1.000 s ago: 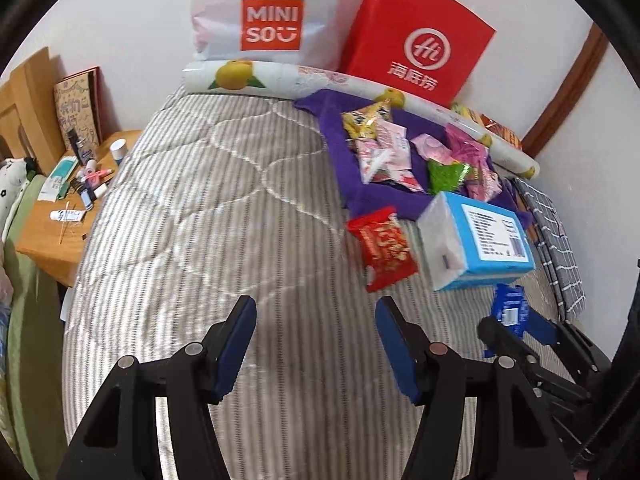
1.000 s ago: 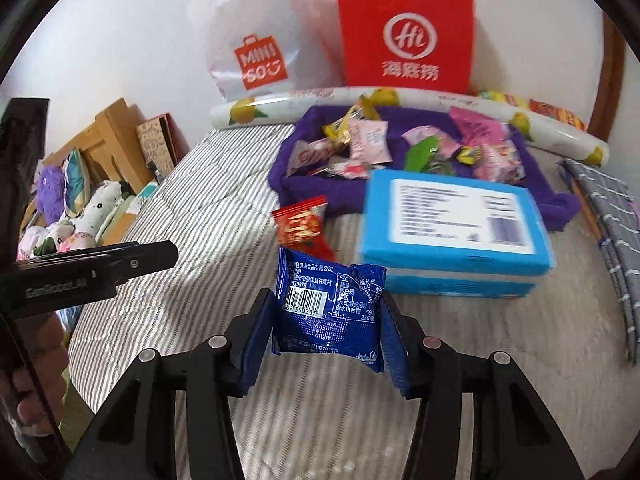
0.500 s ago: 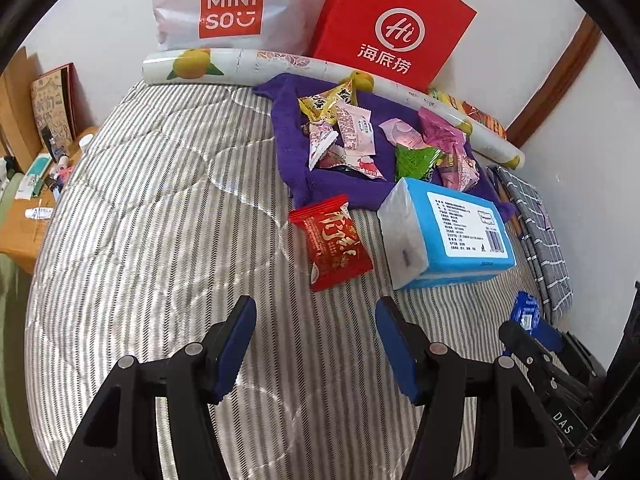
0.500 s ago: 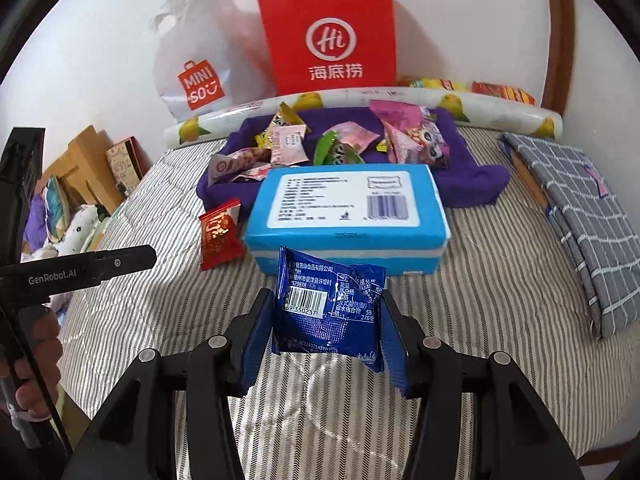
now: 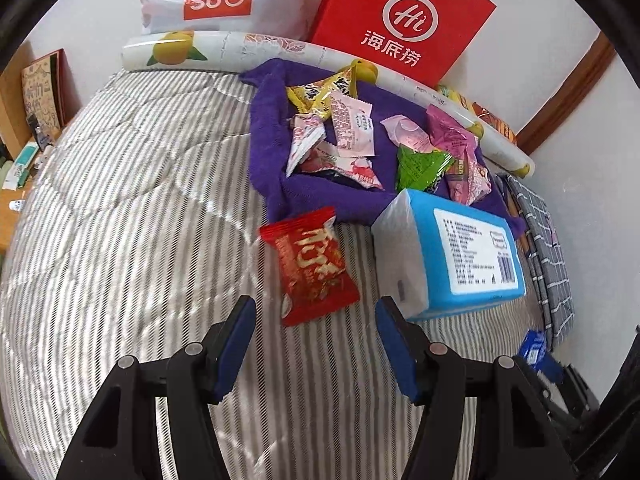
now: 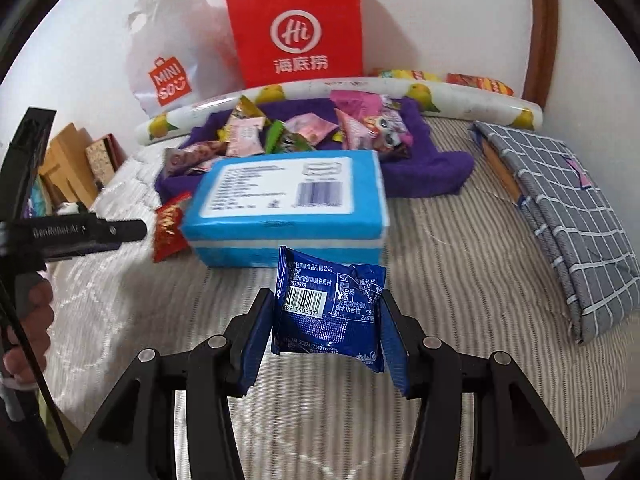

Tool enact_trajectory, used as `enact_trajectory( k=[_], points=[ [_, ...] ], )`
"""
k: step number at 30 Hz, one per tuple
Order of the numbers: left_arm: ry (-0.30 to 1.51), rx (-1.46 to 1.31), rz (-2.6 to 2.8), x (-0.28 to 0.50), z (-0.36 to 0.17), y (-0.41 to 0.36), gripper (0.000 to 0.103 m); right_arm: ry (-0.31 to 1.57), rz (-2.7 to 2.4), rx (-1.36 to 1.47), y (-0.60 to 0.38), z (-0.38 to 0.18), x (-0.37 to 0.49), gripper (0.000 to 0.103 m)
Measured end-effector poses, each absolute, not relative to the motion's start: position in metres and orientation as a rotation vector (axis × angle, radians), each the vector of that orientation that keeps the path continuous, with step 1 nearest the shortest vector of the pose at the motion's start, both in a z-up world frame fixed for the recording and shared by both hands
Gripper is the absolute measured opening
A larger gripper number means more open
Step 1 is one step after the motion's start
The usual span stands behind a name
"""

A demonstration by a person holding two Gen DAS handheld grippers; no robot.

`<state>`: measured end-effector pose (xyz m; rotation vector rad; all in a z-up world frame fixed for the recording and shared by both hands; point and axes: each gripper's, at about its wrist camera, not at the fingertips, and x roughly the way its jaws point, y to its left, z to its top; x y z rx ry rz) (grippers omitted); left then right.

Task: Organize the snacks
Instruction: 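Hold the blue packet with the right tool while the left tool approaches the red chocolate bag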

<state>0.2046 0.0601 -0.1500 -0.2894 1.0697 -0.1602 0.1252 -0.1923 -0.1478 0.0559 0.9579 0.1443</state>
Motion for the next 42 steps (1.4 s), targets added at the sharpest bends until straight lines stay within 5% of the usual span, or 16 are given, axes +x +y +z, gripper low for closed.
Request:
enact_trajectory(
  k=[21,30,42],
  points=[
    [1.099,-0.309,-0.065,0.258,-0.180,0.046,0.060,1.031,0.124,0.074,-0.213,-0.179,0.147,0.051],
    [1.091,-0.275,-0.073,0.257,-0.180,0.046,0.044,1.047,0.128,0.074,-0.214,-0.185,0.151,0.051],
    [1.073,-0.248,-0.135,0.213,-0.153,0.049,0.039,1.019,0.121,0.064,-0.215,-0.172,0.138,0.051]
  ],
)
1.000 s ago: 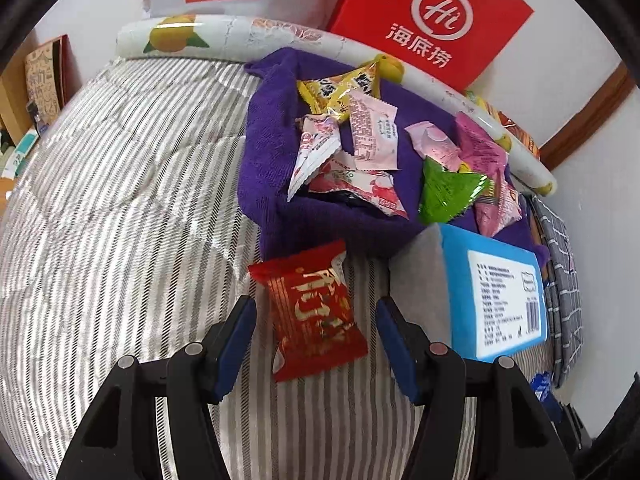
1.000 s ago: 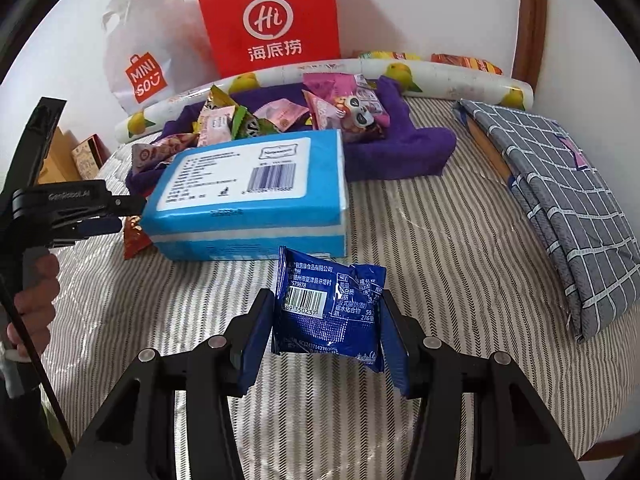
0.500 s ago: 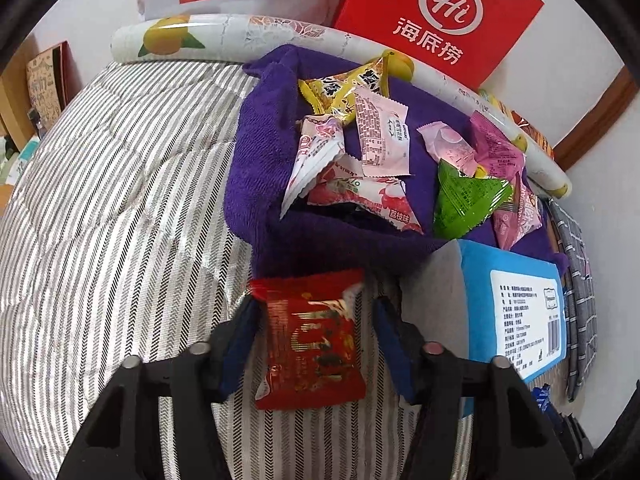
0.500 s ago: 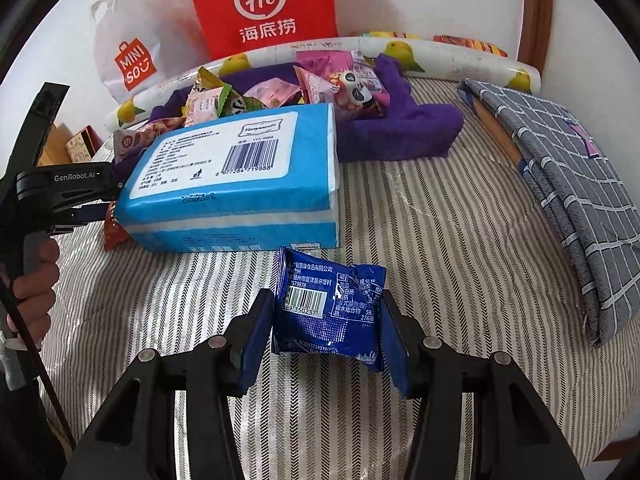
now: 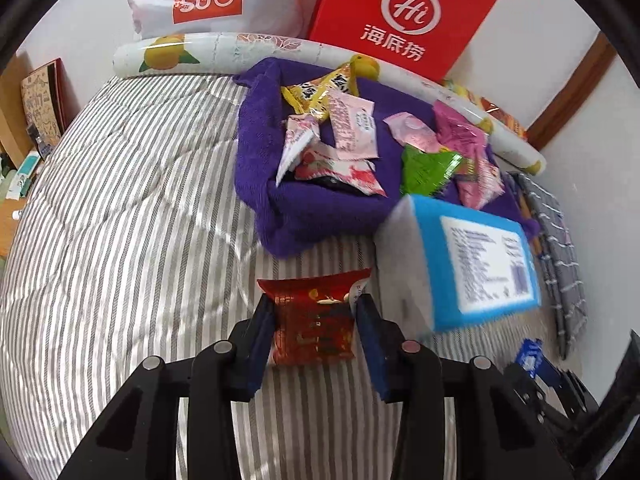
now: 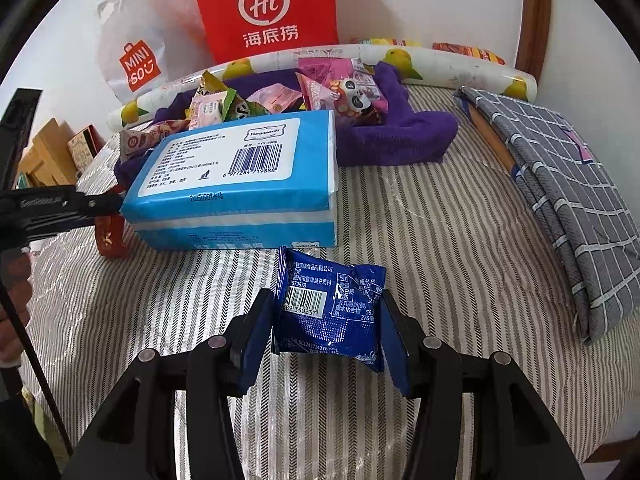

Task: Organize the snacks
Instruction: 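Hold the blue packet with the right tool while the left tool approaches the red chocolate bag, then grasp the red chocolate bag with the left tool and lift it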

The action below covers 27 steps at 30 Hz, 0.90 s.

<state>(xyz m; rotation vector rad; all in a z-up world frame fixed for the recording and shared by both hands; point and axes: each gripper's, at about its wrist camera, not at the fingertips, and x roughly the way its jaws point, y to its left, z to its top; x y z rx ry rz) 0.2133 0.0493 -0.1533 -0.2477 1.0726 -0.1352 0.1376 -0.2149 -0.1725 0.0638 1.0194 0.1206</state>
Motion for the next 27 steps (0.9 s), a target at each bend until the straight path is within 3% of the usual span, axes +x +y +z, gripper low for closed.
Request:
enact_trajectory(
  k=[10,22,27],
  points=[
    [1.056,-0.231,-0.134,0.194,-0.149,0.047,0.038,1.003,0.129,0.061,-0.215,-0.162,0.118,0.051],
    [1.104,-0.246,-0.115,0.232,-0.173,0.043,0.039,1.015,0.114,0.064,-0.221,-0.167,0.126,0.052],
    [1.118,-0.228,-0.111,0.239,-0.180,0.041,0.045,1.041,0.107,0.073,-0.224,-0.177,0.138,0.052]
  ],
)
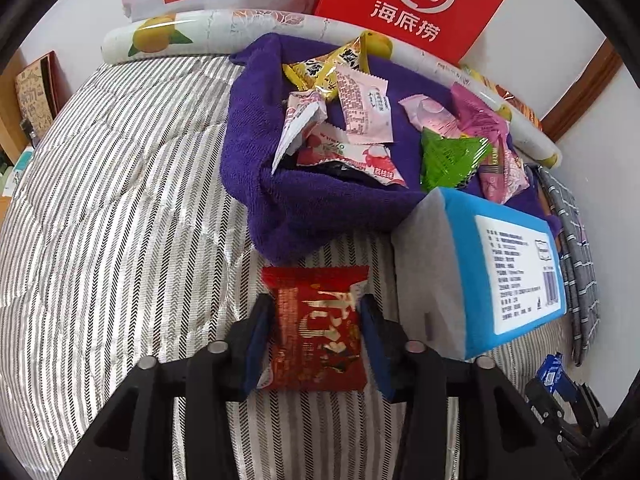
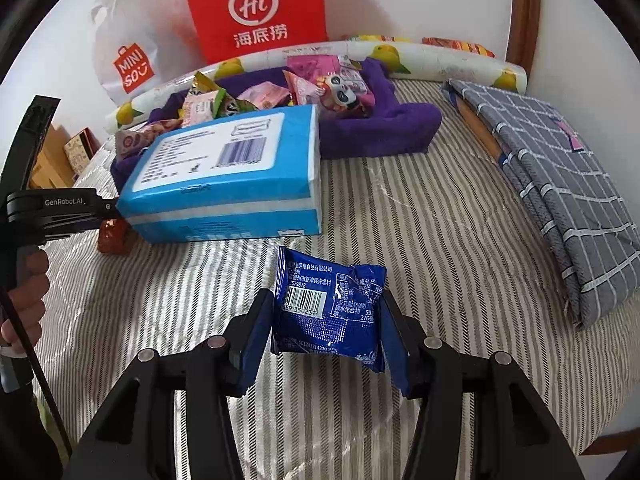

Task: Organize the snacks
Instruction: 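Grasp the red chocolate bag with the left tool and lift it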

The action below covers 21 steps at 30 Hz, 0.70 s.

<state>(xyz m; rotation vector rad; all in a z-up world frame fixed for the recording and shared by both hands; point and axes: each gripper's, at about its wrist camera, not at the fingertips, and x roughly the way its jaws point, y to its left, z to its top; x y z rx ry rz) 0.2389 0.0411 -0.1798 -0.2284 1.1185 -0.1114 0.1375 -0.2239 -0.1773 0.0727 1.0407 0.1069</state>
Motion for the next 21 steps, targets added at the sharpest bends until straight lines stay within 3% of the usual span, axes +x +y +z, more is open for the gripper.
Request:
enact_trajectory(
  k=[4,13,16,21],
  points=[
    [1.123,-0.171,-0.102,0.235,-0.180,0.036,0.052,1.050,0.112,0.066,-0.221,-0.182,0.142,0.052],
    [1.104,-0.088,-0.060,0.236,-0.182,0.025,0.052,1.050,0.124,0.054,-0.218,-0.185,0.143,0.052],
    [1.093,-0.072,-0.057,0.236,-0.180,0.023,0.040,1.042,0.119,0.055,-0.220,-0.181,0.140,0.052],
    [1.089,-0.076,-0.062,0.227,-0.170,0.030,0.037,1.027,0.110,0.053,-0.223,-0.175,0.136,0.052]
  ],
)
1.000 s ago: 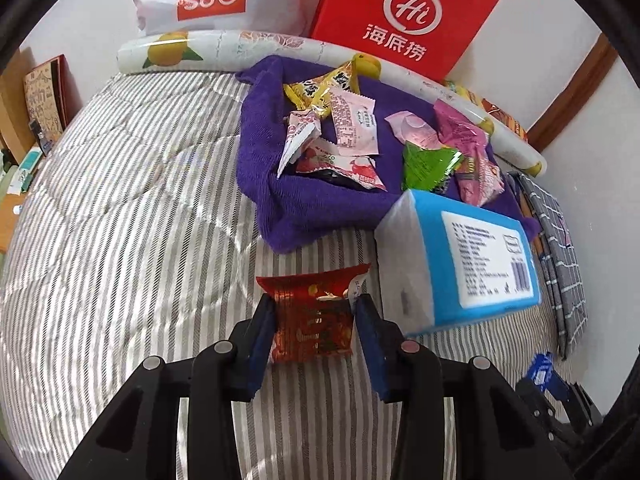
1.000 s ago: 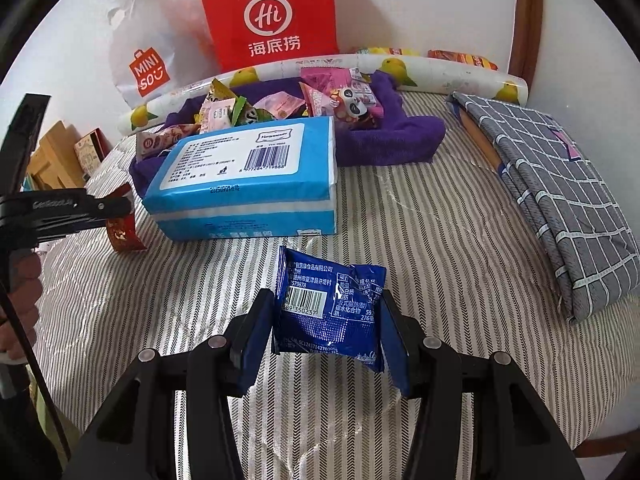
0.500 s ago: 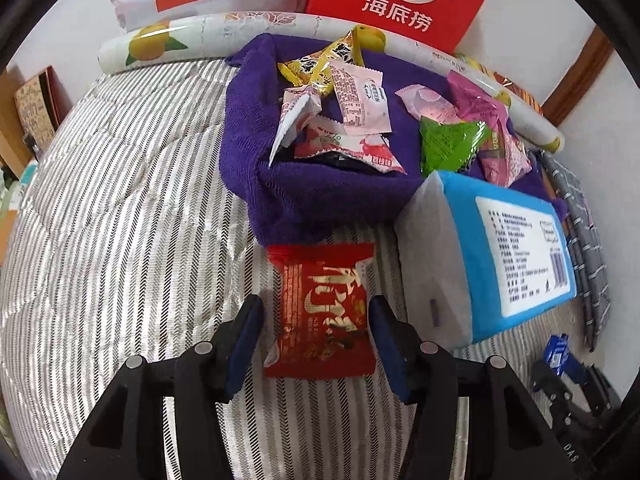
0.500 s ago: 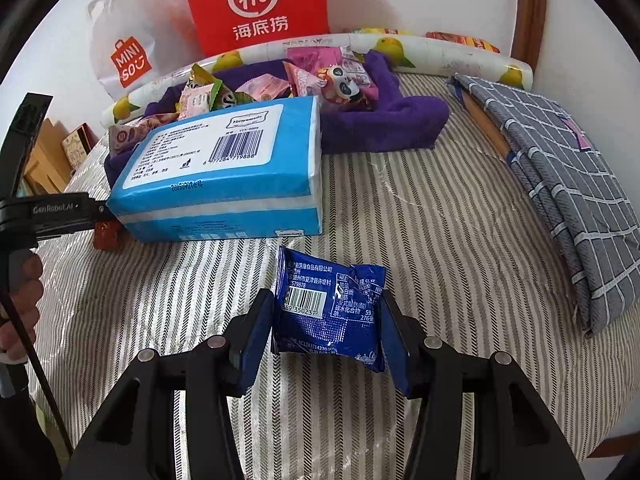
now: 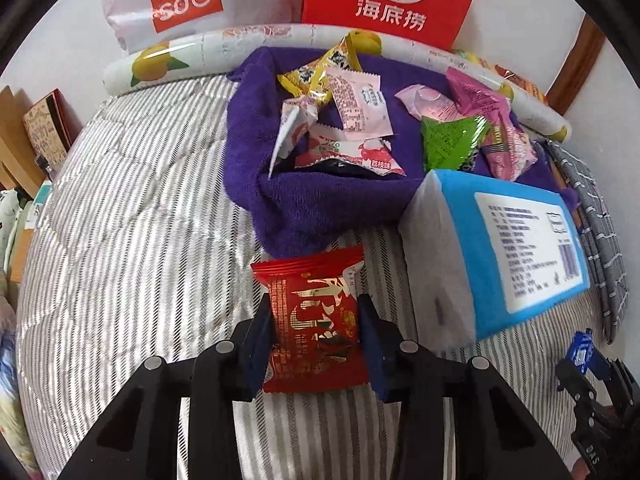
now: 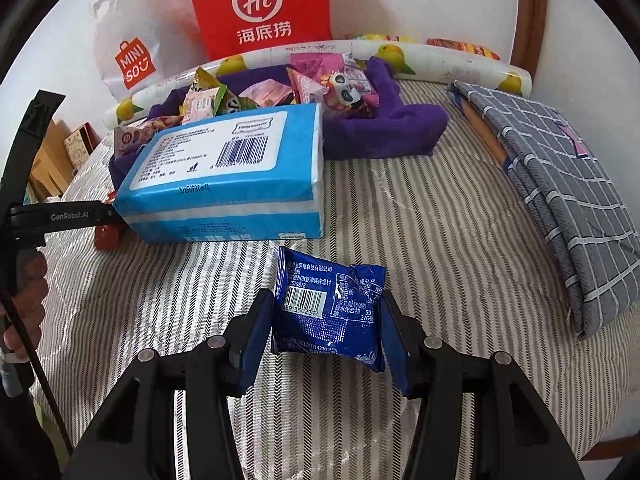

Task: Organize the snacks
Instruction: 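Grasp the red chocolate bag with the left tool and lift it, then carry the red bag to the towel with the left tool while the right tool carries the blue packet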

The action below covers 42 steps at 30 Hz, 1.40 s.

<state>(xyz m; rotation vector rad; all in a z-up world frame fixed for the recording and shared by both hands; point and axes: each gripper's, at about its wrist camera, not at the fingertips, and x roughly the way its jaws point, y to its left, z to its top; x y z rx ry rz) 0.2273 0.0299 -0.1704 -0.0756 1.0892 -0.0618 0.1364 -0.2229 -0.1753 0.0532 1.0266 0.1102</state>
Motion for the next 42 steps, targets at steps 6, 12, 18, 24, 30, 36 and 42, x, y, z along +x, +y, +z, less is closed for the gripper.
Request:
enact_trajectory(
  k=[6,12,18,24,30,36,42],
  points=[
    [1.078,-0.099,-0.093,0.204,-0.153,0.037,0.037,1.020,0.098,0.045,-0.223,-0.170,0.127,0.052],
    [1.062,-0.125,-0.123,0.175,-0.140,0.034,0.037,1.004,0.088,0.041,-0.225,-0.155,0.110,0.052],
    [1.047,-0.138,-0.151,0.142,-0.128,0.025,0.037,0.977,0.089,0.037,-0.227,-0.133,0.089,0.052],
    [1.024,-0.156,-0.181,0.119,-0.117,0.015,0.037,0.953,0.095,0.030,-0.227,-0.111,0.072,0.052],
    [0.993,-0.150,-0.221,0.109,-0.101,0.002,0.037,0.928,0.098,0.019,-0.222,-0.092,0.062,0.052],
    [0.942,-0.148,-0.237,0.112,-0.073,-0.004,0.038,0.889,0.111,0.000,-0.216,-0.070,0.063,0.052],
    [0.902,-0.144,-0.251,0.121,-0.050,-0.007,0.037,0.858,0.129,-0.009,-0.209,-0.052,0.072,0.052]
  ],
)
